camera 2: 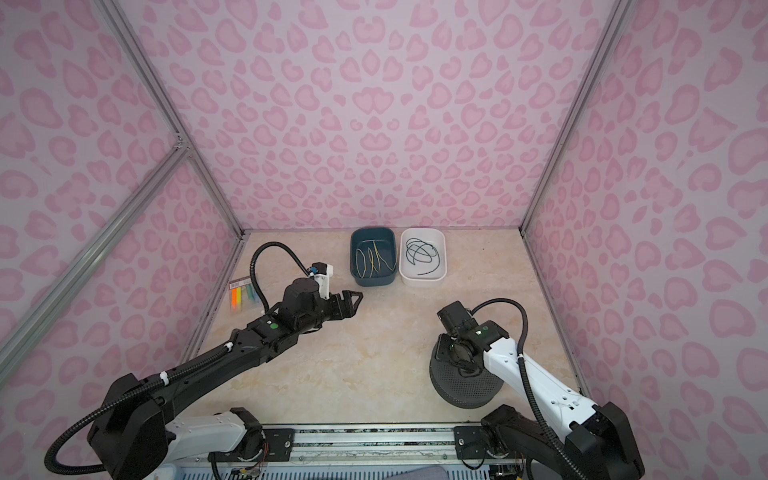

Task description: Wrap the cables

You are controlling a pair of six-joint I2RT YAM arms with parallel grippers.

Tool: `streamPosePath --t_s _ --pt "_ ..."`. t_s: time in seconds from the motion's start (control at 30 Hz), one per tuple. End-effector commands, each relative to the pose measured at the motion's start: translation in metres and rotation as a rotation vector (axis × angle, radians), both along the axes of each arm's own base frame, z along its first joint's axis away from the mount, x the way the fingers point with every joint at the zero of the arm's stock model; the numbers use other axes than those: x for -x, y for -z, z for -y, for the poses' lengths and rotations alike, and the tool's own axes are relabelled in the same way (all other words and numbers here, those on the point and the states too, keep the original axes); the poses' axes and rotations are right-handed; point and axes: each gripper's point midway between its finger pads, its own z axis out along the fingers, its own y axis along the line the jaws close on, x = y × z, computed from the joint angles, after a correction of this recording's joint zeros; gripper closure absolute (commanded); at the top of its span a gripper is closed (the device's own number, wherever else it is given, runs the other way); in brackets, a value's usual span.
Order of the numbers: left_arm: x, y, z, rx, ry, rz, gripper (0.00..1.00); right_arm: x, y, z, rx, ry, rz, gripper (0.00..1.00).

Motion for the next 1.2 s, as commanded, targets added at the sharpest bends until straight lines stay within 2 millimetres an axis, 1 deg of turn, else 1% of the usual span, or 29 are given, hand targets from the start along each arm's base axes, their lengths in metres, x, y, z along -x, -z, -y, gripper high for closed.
streamPosePath --t_s 0.0,0.07,0.17,0.23,0.3,0.4,0.53,0.63,0.73,0.8,0.93,1.07,1.17 --pt "0.000 0.000 0.002 -0.003 0.012 -0.010 0.15 -0.017 -0.009 -0.028 -0.154 -0.020 0.088 0.38" --pt "-0.001 -0.001 0.001 -0.009 0.010 -0.009 0.15 -0.024 -0.014 -0.039 -0.191 -0.036 0.121 0.39" --pt "-0.001 0.000 -0.001 -0.019 0.007 -0.011 0.15 -0.033 -0.016 -0.057 -0.202 -0.086 0.129 0.39" --pt "0.000 0.002 -0.003 -0.025 0.005 -0.016 0.15 -0.040 -0.016 -0.072 -0.215 -0.115 0.128 0.40" --pt "0.002 0.001 -0.008 -0.031 -0.007 -0.012 0.15 -0.050 -0.018 -0.093 -0.228 -0.152 0.144 0.40" --pt "0.005 0.004 -0.021 -0.049 -0.037 -0.007 0.15 -0.064 -0.018 -0.126 -0.224 -0.224 0.157 0.41" --pt "0.011 0.007 -0.041 -0.073 -0.081 -0.006 0.15 -0.087 -0.017 -0.157 -0.203 -0.278 0.168 0.42" --pt "0.019 0.010 -0.057 -0.096 -0.118 -0.004 0.14 -0.093 -0.011 -0.179 -0.206 -0.317 0.158 0.42" --pt "0.026 0.008 -0.073 -0.108 -0.160 0.014 0.14 -0.099 -0.014 -0.200 -0.212 -0.357 0.165 0.42" --pt "0.030 0.007 -0.082 -0.108 -0.183 0.027 0.13 -0.102 -0.018 -0.207 -0.208 -0.372 0.176 0.42" --pt "0.035 0.003 -0.089 -0.110 -0.194 0.044 0.12 -0.108 -0.022 -0.199 -0.158 -0.374 0.198 0.42" --pt "0.035 0.002 -0.087 -0.120 -0.181 0.031 0.12 -0.107 -0.033 -0.197 -0.161 -0.397 0.216 0.42" --pt "0.032 0.000 -0.083 -0.120 -0.172 0.023 0.12 -0.104 -0.050 -0.196 -0.162 -0.431 0.238 0.42"
